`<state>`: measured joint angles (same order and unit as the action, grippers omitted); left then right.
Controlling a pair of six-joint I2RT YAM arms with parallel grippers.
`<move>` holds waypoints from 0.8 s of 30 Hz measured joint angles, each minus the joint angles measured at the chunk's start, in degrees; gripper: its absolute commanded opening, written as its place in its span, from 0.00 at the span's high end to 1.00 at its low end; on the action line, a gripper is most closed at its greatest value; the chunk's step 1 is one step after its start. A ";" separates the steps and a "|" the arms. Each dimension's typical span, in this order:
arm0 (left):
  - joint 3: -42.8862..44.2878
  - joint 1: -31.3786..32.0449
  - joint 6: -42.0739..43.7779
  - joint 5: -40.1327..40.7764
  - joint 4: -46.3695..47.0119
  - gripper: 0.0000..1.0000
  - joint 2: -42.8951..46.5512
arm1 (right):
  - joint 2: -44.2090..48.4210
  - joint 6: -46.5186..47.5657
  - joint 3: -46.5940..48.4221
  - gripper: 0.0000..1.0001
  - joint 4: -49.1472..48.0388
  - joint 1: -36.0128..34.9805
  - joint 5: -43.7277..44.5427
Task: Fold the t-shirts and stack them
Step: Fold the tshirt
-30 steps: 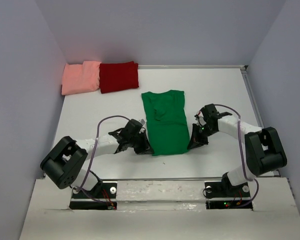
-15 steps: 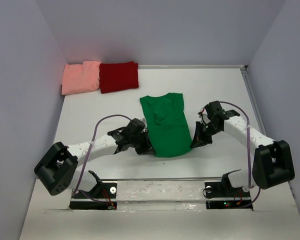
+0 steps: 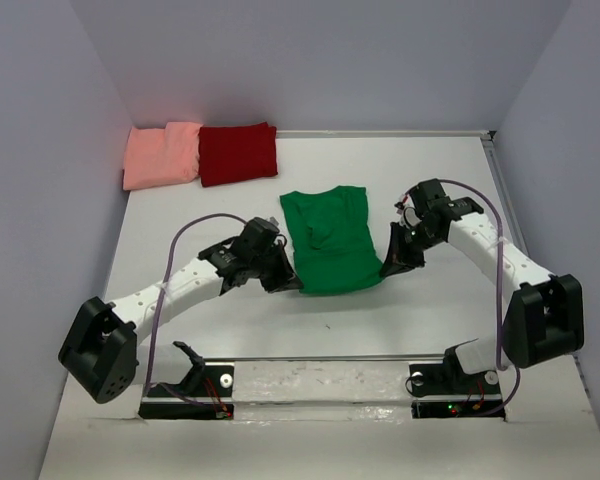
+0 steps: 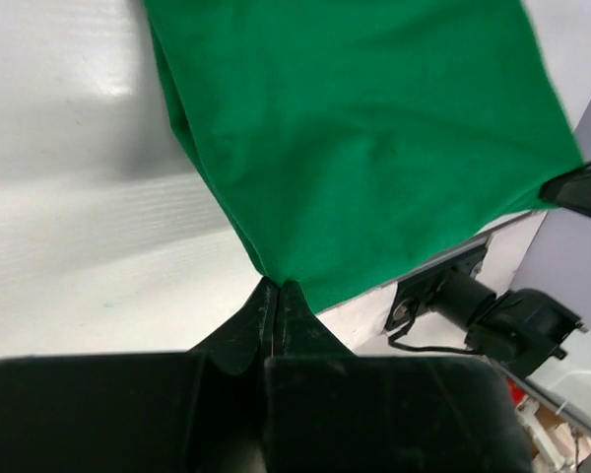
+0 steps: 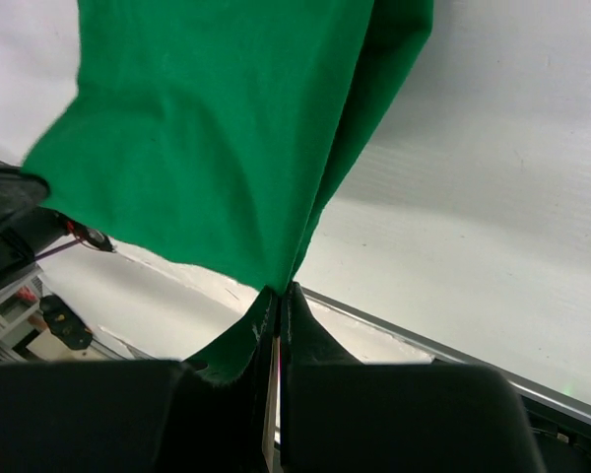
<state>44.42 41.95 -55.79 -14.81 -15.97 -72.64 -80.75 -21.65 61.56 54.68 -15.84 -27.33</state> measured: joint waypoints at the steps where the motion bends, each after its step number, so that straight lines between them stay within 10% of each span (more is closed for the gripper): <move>1: 0.46 -0.96 0.31 0.11 -0.98 1.00 0.61 | -0.50 0.28 0.61 1.00 0.44 0.00 0.13; 24: 12.17 -11.45 8.61 0.20 -10.08 1.00 -3.13 | -13.68 2.91 17.64 1.00 2.93 -0.35 0.07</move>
<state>56.60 30.50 -47.18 -14.61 -26.04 -75.77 -94.43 -18.74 79.20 57.60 -16.19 -27.27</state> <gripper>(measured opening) 0.022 0.022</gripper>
